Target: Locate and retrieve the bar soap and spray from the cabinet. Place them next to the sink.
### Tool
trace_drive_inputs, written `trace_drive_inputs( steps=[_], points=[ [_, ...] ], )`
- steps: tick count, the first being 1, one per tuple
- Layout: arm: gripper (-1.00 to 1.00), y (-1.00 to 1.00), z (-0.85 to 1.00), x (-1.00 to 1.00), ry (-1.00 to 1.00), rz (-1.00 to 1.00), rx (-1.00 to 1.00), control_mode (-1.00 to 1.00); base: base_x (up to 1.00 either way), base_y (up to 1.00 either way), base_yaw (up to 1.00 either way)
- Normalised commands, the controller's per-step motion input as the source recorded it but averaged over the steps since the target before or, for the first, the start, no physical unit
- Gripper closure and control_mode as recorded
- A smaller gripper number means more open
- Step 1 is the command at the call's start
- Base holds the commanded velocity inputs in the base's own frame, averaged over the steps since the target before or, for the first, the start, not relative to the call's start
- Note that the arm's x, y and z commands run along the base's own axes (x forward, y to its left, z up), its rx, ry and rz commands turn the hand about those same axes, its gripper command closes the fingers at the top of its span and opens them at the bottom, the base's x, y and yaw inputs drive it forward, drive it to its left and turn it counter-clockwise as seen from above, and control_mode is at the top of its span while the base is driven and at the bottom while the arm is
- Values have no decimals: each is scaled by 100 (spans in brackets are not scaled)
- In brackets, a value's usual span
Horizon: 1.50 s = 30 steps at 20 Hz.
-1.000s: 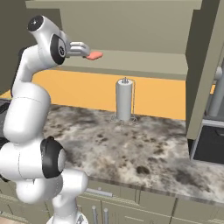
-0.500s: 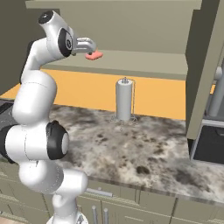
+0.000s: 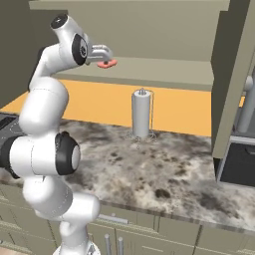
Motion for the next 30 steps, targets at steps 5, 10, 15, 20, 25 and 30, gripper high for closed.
trace_drive_inputs(
  steps=[5, 10, 15, 20, 25, 30],
  points=[
    [-100, -8, -2, 48, 0, 0, 0, -100, 0, 0, 0],
    [-100, -3, 0, 53, 2, 0, 0, -100, 0, 0, 0],
    [-100, -2, -7, 38, 2, -1, 0, -100, 0, 0, 0],
    [-100, -12, -14, 14, 2, -3, 0, -100, 0, 0, 0],
    [-100, -8, -16, 0, 1, -8, 0, -100, 0, 0, 0],
    [-100, 2, -30, -1, 0, -15, 6, -100, 0, 0, 0]
  ],
)
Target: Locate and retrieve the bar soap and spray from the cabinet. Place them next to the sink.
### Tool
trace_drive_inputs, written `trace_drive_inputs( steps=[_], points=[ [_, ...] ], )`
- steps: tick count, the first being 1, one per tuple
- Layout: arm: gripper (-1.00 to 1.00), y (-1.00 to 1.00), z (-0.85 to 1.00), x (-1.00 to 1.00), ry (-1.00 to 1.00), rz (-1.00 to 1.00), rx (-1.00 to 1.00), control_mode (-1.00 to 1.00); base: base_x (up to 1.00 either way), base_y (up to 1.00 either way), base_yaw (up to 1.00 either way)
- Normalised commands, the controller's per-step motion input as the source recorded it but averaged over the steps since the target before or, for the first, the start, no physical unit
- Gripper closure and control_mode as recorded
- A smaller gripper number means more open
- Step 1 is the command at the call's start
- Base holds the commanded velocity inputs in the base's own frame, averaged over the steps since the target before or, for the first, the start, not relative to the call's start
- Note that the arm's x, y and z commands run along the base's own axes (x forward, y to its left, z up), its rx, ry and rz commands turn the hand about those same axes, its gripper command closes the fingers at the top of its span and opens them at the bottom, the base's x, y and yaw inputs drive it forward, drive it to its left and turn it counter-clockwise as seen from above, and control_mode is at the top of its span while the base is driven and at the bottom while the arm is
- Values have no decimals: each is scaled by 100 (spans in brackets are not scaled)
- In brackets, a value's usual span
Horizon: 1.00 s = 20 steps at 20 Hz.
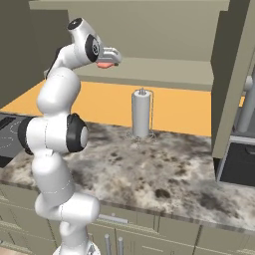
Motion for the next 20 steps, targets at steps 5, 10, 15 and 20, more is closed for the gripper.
trace_drive_inputs(
  steps=[5, 10, 15, 20],
  points=[
    [100, 9, -38, 0, 0, -15, 9, -100, 0, 0, 0],
    [100, 4, -26, -1, 0, -6, 13, -100, 0, 0, 0],
    [100, -1, 2, -21, -3, -1, 4, -100, 0, 0, 0],
    [100, -6, 13, -44, -7, 0, 0, -100, 0, 0, 0]
  ],
)
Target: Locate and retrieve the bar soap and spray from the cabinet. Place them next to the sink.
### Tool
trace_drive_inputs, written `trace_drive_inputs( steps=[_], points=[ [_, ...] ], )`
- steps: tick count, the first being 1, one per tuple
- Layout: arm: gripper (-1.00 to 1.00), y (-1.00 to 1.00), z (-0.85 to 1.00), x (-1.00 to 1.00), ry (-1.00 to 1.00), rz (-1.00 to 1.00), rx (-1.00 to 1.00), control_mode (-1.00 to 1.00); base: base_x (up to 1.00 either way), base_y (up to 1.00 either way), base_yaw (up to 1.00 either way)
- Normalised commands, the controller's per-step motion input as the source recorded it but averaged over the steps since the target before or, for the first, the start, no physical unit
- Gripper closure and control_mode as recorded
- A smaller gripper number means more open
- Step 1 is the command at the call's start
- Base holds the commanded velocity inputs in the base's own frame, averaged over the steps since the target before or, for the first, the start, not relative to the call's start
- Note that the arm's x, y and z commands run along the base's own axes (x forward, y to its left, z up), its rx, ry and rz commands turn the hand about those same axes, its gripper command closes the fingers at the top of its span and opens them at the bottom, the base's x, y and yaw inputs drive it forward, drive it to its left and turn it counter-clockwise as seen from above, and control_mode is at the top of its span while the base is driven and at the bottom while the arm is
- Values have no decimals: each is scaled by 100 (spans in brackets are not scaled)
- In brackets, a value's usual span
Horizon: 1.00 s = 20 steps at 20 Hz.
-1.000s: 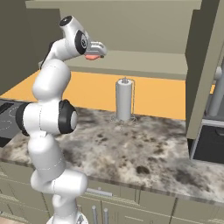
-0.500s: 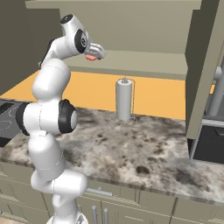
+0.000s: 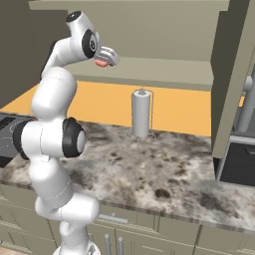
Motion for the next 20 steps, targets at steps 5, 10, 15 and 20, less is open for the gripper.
trace_drive_inputs(
  steps=[5, 10, 15, 20],
  points=[
    [100, -16, 0, -53, -8, 0, 4, -100, 0, 0, 0],
    [100, -22, 4, -73, -8, 0, 3, -100, 0, 0, 0],
    [100, -2, 32, -87, -3, 0, 0, -100, 0, 0, 0],
    [100, -1, 4, -100, 0, 0, 0, -100, 0, 0, 0]
  ],
)
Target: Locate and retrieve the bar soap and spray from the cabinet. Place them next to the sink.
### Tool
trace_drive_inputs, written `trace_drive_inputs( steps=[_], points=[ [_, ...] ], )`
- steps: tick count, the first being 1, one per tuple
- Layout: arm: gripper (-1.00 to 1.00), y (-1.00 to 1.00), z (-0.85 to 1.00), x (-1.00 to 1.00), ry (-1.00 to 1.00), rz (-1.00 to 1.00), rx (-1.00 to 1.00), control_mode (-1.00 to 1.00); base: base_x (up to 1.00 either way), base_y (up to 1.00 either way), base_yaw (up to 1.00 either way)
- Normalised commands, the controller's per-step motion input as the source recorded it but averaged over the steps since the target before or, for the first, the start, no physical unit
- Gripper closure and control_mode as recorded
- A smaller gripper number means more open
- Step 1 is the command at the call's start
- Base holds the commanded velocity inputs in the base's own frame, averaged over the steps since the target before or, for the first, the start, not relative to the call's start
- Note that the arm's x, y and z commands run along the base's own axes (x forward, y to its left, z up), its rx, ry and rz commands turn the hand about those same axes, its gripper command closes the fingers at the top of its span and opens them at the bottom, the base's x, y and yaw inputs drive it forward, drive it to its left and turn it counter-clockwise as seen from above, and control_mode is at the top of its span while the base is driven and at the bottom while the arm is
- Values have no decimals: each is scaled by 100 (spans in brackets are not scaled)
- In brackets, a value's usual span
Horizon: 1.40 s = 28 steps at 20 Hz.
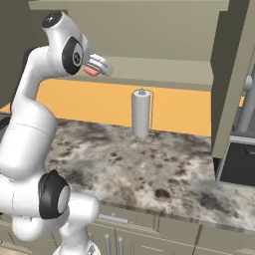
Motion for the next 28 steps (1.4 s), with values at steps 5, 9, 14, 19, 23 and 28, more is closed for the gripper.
trace_drive_inputs(
  steps=[5, 9, 14, 19, 23, 28],
  points=[
    [100, -1, 0, -100, 0, 0, 0, -100, 0, 0, 0],
    [100, 0, -2, -97, 3, 4, 0, -100, 0, 0, 0],
    [100, -1, -30, -65, 8, 24, 0, -100, 0, 0, 0],
    [100, 17, -24, -43, 9, 22, -5, -100, 0, 0, 0],
    [100, 16, -18, -36, -1, 15, -12, -100, 0, 0, 0],
    [100, -1, -26, -28, -2, 11, -8, -100, 0, 0, 0]
  ],
)
